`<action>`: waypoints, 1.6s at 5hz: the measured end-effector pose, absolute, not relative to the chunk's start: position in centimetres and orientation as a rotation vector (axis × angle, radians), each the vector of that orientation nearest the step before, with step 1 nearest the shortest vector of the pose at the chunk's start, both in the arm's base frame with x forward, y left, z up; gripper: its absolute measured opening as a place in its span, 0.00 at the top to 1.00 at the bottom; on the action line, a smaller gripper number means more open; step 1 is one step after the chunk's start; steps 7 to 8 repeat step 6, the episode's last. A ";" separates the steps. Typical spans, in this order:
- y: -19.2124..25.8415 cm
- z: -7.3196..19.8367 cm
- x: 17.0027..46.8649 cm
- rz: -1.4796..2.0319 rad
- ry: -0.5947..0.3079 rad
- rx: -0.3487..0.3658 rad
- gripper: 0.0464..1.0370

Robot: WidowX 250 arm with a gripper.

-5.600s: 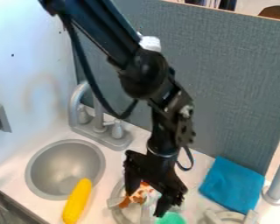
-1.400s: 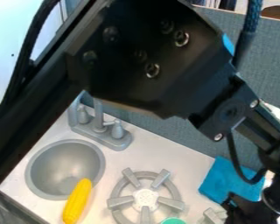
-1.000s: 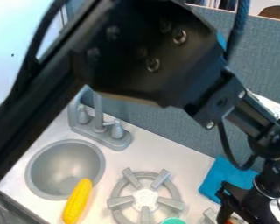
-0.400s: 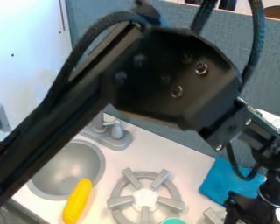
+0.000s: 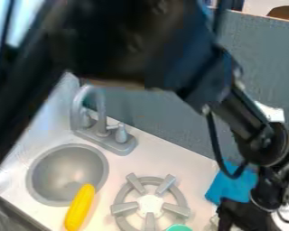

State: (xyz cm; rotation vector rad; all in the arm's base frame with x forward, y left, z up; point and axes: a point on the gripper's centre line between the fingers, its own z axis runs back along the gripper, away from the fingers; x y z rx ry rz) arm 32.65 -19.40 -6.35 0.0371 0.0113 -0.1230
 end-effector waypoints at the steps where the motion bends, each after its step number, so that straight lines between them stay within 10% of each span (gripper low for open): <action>1: -18.2 -3.4 30.9 -0.087 -0.086 -0.020 0.04; 2: -15.5 -0.7 29.5 0.017 -0.177 -0.124 0.04; 6: -11.1 -0.7 26.3 0.022 -0.020 0.101 0.04; 8: -11.1 -0.7 26.3 0.022 -0.020 0.101 0.04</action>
